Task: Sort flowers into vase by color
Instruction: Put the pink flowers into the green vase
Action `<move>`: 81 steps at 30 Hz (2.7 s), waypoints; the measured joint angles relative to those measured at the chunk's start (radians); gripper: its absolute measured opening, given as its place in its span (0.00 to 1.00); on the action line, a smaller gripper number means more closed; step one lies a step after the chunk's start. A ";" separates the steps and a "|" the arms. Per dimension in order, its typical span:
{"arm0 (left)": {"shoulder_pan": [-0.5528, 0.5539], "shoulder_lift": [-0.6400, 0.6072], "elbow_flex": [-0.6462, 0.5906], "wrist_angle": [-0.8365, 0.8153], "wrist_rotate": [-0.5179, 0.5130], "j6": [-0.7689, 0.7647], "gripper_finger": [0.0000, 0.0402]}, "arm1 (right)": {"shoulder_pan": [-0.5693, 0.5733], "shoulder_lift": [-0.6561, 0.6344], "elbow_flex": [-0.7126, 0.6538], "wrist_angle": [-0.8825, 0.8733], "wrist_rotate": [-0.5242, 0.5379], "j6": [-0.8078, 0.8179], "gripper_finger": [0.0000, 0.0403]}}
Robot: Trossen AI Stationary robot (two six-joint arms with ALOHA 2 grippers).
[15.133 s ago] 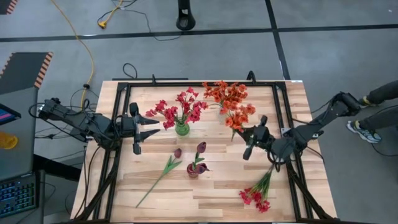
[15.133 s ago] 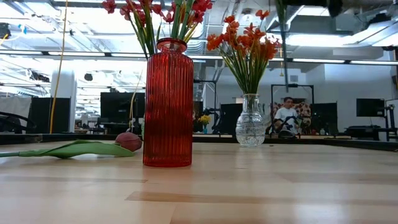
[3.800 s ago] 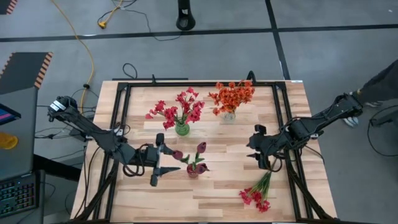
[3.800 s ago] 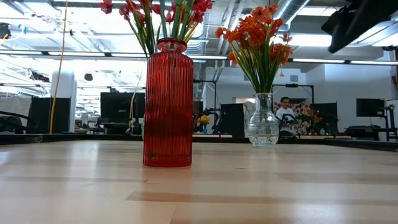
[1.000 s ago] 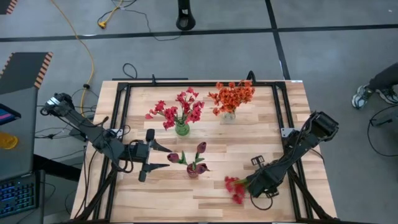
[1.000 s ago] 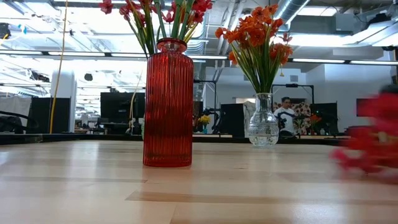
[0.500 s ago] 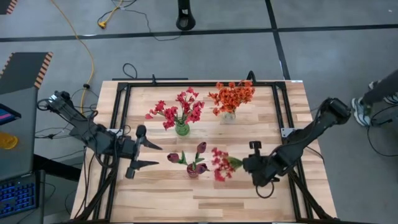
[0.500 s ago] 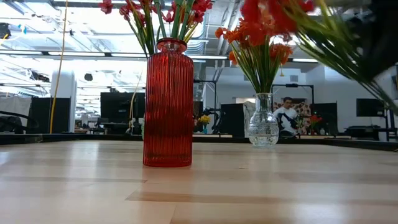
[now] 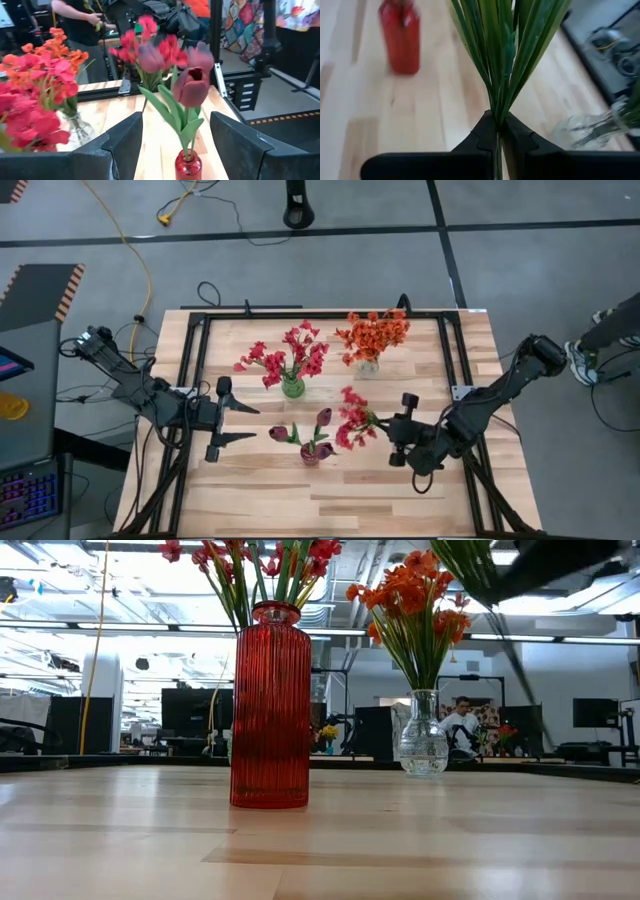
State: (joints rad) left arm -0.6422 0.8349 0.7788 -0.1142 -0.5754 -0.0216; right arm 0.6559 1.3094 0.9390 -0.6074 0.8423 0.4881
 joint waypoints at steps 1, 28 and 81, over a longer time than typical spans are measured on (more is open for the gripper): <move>0.000 0.000 0.000 -0.004 -0.010 0.000 0.55 | -0.006 0.000 0.000 0.019 0.027 0.000 0.11; 0.119 0.008 0.000 0.344 -0.077 0.198 0.55 | -0.163 0.000 0.000 1.039 0.102 -0.830 0.11; 0.493 0.625 0.548 0.355 0.238 0.209 0.55 | -0.340 0.004 0.179 0.896 -0.189 -0.698 0.11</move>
State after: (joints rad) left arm -0.1494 1.4601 1.3270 0.2405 -0.3370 0.1879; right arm 0.3161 1.3136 1.1175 0.2888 0.6533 -0.2096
